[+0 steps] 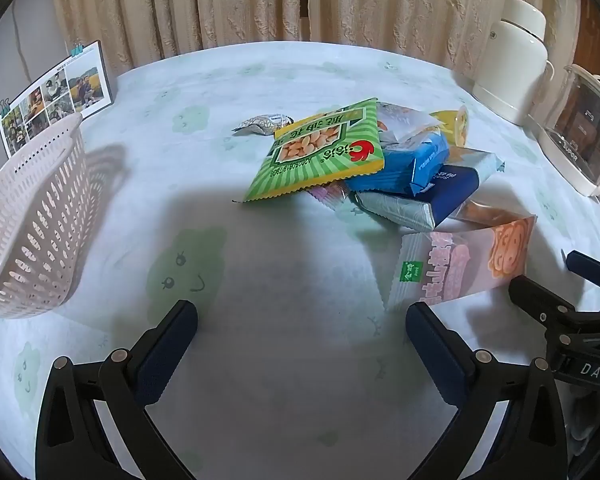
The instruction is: Organize snacks
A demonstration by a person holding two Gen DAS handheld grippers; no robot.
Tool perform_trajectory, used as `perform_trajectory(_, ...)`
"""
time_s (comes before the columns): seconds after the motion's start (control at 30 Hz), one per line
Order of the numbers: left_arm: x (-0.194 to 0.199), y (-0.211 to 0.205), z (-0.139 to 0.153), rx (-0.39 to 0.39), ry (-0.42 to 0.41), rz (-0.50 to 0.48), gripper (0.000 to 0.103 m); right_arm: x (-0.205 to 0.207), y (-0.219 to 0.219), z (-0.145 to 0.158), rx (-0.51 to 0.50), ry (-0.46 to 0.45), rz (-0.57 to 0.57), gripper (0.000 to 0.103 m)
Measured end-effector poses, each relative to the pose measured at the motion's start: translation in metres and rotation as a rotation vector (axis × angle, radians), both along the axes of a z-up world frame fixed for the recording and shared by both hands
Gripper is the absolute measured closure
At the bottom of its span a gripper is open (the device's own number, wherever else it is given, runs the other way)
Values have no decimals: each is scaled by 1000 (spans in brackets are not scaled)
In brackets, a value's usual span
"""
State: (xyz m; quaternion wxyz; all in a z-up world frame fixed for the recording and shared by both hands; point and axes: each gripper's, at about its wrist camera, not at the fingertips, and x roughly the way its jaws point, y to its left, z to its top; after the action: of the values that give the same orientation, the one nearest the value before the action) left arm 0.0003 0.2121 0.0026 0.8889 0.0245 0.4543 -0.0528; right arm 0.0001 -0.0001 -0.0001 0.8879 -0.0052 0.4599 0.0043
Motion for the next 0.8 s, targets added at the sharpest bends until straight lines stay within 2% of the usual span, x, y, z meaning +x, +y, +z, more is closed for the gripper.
perform_trajectory(0.8, 1, 0, -1, -11, -6, -1, 0, 0, 0, 0, 0, -5, 0, 0)
